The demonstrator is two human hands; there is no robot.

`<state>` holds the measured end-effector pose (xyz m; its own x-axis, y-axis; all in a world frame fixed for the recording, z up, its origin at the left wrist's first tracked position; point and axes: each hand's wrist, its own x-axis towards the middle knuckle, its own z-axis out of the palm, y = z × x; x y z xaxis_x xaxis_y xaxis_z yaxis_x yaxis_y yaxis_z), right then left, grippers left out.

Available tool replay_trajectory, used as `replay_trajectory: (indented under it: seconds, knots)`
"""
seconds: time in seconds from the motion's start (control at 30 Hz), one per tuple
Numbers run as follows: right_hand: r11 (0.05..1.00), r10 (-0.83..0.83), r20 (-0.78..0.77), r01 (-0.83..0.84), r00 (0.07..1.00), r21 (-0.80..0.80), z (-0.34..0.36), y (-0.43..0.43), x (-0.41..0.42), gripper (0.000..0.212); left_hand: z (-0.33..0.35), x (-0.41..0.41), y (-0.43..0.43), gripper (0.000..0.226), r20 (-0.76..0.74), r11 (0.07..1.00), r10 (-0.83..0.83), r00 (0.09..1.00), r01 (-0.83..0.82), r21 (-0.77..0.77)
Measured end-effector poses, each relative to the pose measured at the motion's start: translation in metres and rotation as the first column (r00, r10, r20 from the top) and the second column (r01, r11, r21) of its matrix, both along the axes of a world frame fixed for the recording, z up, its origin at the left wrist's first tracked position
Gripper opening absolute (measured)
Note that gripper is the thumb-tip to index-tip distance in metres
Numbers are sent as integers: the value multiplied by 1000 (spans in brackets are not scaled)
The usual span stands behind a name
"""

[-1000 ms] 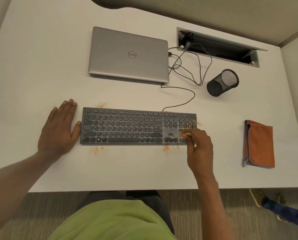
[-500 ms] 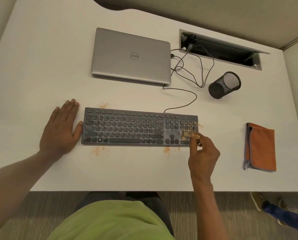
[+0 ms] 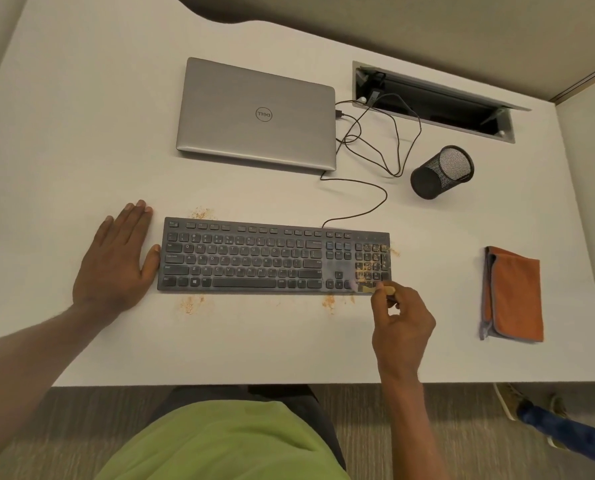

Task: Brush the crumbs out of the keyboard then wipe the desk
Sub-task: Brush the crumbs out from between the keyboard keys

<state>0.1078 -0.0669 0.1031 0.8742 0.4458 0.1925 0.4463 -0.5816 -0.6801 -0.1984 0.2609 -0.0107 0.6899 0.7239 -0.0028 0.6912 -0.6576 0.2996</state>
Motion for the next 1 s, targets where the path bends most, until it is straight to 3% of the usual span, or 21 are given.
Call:
replay_trajectory:
  seconds: [0.17,0.33,0.67,1.0]
  knots:
    - [996,-38,55,34,998,80,11,18,11,15,1,1,-1,71,1,1000,-1,1000,1,10]
    - [978,-95,-27,98,995,186,4,46,27,18,1,1,-1,71,-2,1000,-1,1000,1,13]
    - [999,-14,-15,14,1000,34,-7,15,18,8,1,1,-1,71,3,1000,3,1000,-3,13]
    - [996,-42,-34,44,999,78,-5,13,15,17,4,2,-2,71,4,1000,3,1000,-3,4]
